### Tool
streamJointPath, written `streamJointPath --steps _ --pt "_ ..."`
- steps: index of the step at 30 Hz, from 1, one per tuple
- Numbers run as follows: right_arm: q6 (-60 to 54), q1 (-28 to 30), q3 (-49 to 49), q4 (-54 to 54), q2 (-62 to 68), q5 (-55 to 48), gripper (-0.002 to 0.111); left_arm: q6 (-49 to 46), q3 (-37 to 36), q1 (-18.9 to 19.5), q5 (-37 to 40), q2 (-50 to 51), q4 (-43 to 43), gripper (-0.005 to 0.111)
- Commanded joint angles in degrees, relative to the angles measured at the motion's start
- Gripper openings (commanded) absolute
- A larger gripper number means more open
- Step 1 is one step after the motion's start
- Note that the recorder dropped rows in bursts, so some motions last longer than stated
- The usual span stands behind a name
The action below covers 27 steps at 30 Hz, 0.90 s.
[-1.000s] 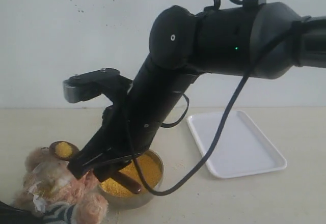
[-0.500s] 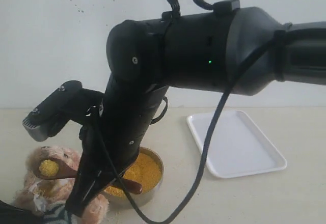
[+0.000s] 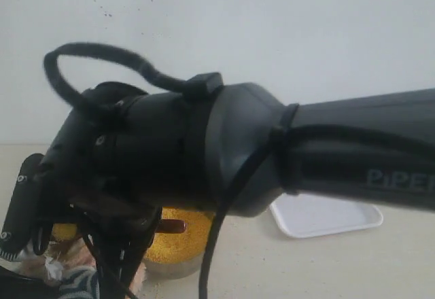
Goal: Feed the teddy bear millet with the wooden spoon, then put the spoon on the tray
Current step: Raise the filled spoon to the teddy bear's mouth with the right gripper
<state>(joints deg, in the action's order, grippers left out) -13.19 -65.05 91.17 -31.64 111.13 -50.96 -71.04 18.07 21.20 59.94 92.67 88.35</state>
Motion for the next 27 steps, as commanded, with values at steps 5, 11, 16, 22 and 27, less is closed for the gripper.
streamJointPath --steps 5,11,16,22,27 --pt "9.1 -4.8 0.1 -18.4 1.7 -3.5 0.0 0.3 0.0 -0.4 2.5 0.0 0.6 0.004" --pt "10.1 -7.5 0.1 -23.3 2.1 -6.3 0.0 0.5 0.0 -0.4 3.1 0.0 0.3 0.004" --pt "9.9 -7.5 0.1 -23.3 3.3 -9.3 0.0 0.5 0.0 -0.4 4.1 0.0 0.3 0.004" --pt "9.3 -8.2 0.1 -24.0 3.3 -10.1 0.0 0.5 0.0 -0.4 4.1 0.0 0.3 0.004" --pt "11.6 -9.4 0.1 -29.0 3.6 -9.4 0.0 0.5 0.0 -0.4 4.5 0.0 0.6 0.004"
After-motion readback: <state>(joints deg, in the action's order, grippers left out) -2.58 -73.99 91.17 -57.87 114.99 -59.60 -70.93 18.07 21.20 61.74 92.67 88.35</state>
